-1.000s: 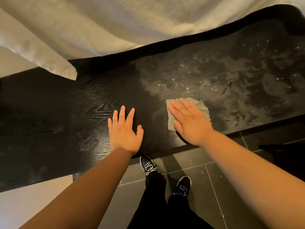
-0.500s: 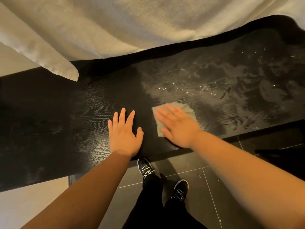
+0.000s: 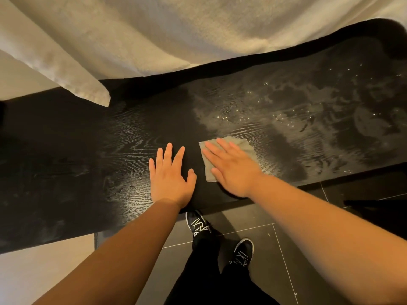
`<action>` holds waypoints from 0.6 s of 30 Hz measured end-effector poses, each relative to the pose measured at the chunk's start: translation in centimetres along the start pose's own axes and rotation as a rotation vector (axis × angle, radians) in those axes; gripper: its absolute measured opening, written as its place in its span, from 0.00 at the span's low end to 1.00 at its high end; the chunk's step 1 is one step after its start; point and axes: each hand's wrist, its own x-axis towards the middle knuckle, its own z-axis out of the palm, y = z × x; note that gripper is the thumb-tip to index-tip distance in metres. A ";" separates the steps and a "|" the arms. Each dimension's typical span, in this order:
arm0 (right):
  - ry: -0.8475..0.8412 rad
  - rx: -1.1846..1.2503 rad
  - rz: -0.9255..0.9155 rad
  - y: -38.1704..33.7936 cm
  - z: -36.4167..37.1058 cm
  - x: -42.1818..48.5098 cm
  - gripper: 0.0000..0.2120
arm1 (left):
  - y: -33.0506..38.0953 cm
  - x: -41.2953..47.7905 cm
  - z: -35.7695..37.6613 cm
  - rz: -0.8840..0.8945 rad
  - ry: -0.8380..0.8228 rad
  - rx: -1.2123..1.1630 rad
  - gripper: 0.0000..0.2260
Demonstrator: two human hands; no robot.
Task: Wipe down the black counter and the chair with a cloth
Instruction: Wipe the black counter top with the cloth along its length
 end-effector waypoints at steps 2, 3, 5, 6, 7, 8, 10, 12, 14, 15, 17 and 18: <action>0.065 -0.015 0.082 3.2 -0.1 -0.1 0.32 | -0.1 0.0 0.1 0.002 0.003 -0.002 0.31; 0.084 -0.024 0.169 5.0 -0.5 -0.3 0.32 | 0.0 0.0 0.1 0.001 0.006 -0.003 0.31; 0.115 -0.029 0.325 7.0 -1.1 -0.5 0.33 | 0.0 0.0 0.0 0.000 0.007 -0.008 0.31; 0.135 -0.019 0.386 7.1 -1.4 -0.4 0.33 | 0.0 0.0 0.0 0.000 0.006 -0.014 0.31; 0.151 0.002 0.433 6.7 -1.6 -0.2 0.33 | 0.1 0.0 0.1 0.000 0.006 -0.018 0.31; 0.154 0.031 0.463 5.6 -1.6 0.1 0.33 | 0.0 0.0 0.1 0.002 0.005 -0.015 0.31; 0.125 0.058 0.418 2.7 -1.4 0.7 0.34 | 0.0 -0.1 0.2 0.004 0.005 -0.006 0.32; 0.045 0.025 0.231 -0.5 -0.6 1.0 0.35 | 0.1 0.1 0.1 0.001 -0.004 -0.005 0.32; -0.019 -0.015 0.053 -1.5 0.3 1.3 0.34 | 0.4 0.0 -0.2 -0.003 -0.015 0.002 0.32; -0.044 -0.029 -0.018 -1.0 0.2 1.6 0.33 | 0.3 -0.1 -0.4 -0.005 -0.015 0.007 0.32; -0.038 -0.061 -0.073 1.5 -0.6 2.1 0.33 | 0.2 0.4 -0.7 -0.001 -0.008 0.000 0.32; -0.013 -0.068 -0.035 3.2 -1.2 2.3 0.34 | 0.1 0.9 -1.0 0.000 0.011 -0.018 0.31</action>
